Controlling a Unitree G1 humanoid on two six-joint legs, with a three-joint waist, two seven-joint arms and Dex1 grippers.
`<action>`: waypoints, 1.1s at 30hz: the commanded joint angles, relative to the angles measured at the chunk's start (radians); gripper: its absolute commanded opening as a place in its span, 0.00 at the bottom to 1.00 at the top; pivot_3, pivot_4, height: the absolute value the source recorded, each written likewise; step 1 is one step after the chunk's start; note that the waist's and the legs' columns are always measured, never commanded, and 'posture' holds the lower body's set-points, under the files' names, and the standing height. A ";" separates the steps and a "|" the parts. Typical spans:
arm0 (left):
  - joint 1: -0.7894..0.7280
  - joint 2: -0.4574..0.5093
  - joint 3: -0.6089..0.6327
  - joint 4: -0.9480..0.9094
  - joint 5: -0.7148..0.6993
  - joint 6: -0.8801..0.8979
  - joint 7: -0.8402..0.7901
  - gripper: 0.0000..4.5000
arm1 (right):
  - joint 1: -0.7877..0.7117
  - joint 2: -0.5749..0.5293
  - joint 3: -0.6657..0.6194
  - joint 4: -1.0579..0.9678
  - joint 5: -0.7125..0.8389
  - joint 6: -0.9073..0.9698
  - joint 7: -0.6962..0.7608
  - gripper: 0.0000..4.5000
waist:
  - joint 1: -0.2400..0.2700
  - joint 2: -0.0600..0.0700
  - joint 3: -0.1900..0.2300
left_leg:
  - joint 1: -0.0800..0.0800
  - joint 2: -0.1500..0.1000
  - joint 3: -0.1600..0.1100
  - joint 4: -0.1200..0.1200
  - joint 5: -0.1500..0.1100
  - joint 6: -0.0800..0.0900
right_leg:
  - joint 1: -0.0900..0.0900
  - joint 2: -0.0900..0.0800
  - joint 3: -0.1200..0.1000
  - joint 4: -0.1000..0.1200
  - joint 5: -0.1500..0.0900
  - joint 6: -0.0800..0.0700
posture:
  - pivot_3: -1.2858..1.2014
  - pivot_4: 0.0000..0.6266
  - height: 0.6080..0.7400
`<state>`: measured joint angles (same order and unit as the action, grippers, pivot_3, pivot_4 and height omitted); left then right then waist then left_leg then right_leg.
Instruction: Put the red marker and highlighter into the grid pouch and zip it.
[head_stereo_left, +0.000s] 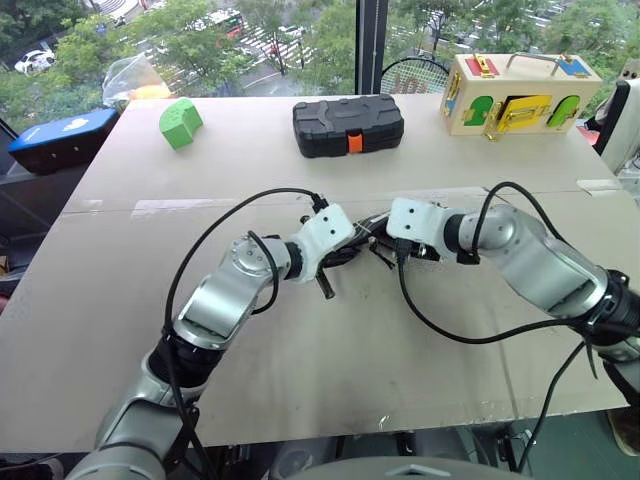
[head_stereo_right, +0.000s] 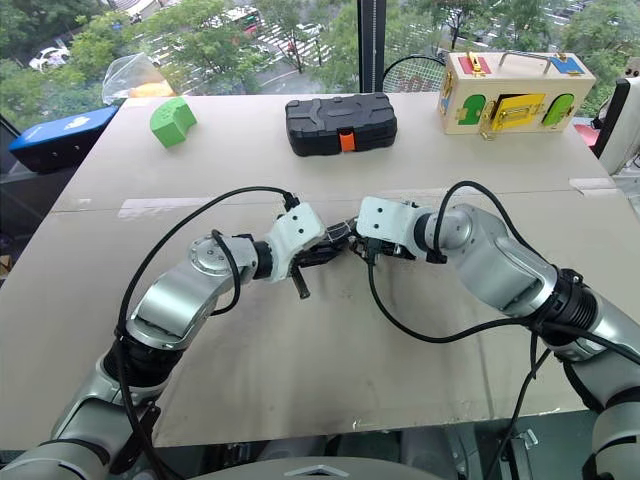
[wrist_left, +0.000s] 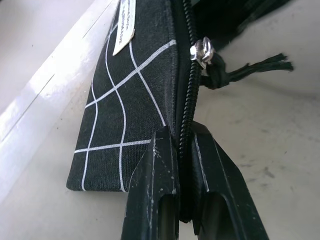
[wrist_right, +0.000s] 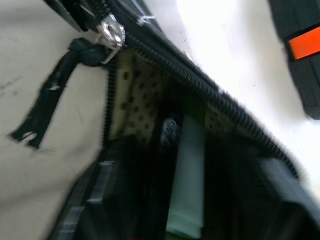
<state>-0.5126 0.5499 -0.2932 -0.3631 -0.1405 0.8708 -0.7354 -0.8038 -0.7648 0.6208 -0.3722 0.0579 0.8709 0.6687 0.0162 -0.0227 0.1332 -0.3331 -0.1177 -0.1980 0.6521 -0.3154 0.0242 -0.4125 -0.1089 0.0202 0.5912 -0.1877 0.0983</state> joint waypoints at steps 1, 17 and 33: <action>-0.005 -0.014 0.062 -0.040 -0.036 0.052 0.025 0.00 | 0.040 0.011 -0.227 -0.108 0.109 0.067 0.034 0.74 | 0.000 0.000 0.000 | 0.000 0.000 0.000 0.000 0.000 0.000 | 0.000 0.000 0.000 0.000 0.000 0.000 | 0.52 0.24 1.00; -0.105 -0.106 0.174 -0.018 -0.188 0.233 0.095 0.00 | 0.209 0.329 -0.636 -0.391 0.463 0.711 -0.126 0.74 | -0.001 0.000 -0.001 | 0.000 0.000 0.001 0.001 0.000 0.000 | 0.000 0.000 0.001 0.002 0.001 -0.001 | 0.52 0.24 1.00; -0.141 -0.072 0.122 -0.041 -0.208 0.246 0.106 0.00 | 0.148 0.565 -0.599 -0.230 0.419 0.672 -0.320 0.35 | -0.004 0.000 -0.001 | 0.001 0.000 0.001 0.000 0.000 0.000 | -0.001 0.001 0.001 0.002 0.001 -0.001 | 0.52 0.24 1.00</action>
<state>-0.6253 0.4760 -0.1724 -0.3534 -0.3383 1.1206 -0.6321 -0.6313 -0.2089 0.0199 -0.5918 0.4780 1.5655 0.3605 0.0121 -0.0225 0.1323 -0.3319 -0.1179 -0.1974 0.6522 -0.3153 0.0240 -0.4134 -0.1084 0.0213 0.5933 -0.1871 0.0973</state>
